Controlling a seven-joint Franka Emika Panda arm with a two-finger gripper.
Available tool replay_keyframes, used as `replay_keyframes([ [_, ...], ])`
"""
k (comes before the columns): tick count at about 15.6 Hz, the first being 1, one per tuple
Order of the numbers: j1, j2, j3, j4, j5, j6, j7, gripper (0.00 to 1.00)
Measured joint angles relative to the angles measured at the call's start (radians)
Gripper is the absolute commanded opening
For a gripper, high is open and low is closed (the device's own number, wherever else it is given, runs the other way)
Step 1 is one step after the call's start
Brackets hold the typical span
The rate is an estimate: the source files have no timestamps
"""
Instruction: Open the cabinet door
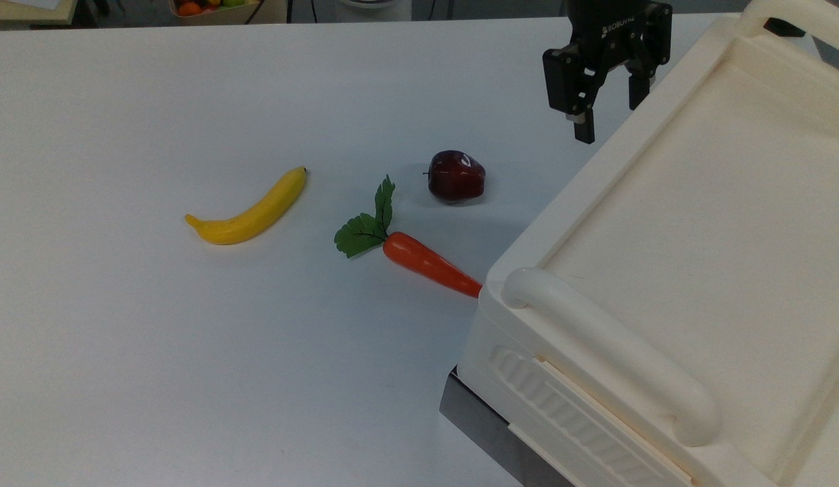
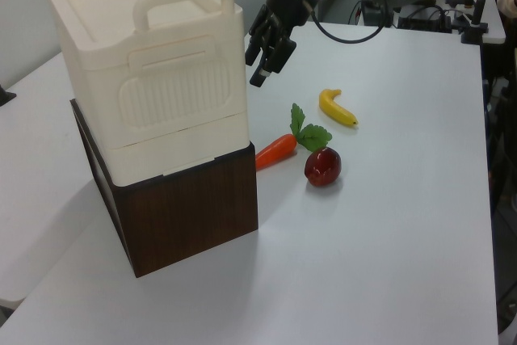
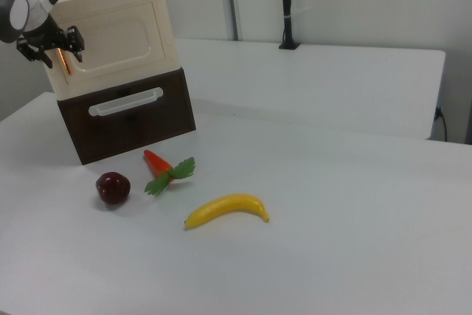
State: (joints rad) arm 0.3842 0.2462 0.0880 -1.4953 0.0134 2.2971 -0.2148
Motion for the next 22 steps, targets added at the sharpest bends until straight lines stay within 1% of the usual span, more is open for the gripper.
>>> replay_keyframes([
  [1,0.000,0.001,0.005,0.000,0.000,0.001,0.000,0.63],
  [2,0.000,0.002,0.010,0.000,0.000,0.002,0.000,0.54],
  [3,0.000,0.002,0.014,0.001,0.000,0.008,0.000,0.48],
  [4,0.000,0.003,0.016,0.001,0.000,0.021,0.000,0.47],
  [7,0.000,0.004,0.016,0.001,0.000,0.035,0.000,0.41],
  [10,0.000,0.004,0.016,0.001,0.000,0.037,-0.001,0.29],
  [11,0.000,0.004,0.016,0.001,0.000,0.037,-0.001,0.27],
  [15,-0.001,0.004,0.016,0.001,0.000,0.040,-0.001,0.14],
  [16,-0.003,0.004,0.016,0.002,0.000,0.040,-0.001,0.11],
  [22,-0.004,0.004,0.016,0.004,0.000,0.040,-0.001,0.09],
])
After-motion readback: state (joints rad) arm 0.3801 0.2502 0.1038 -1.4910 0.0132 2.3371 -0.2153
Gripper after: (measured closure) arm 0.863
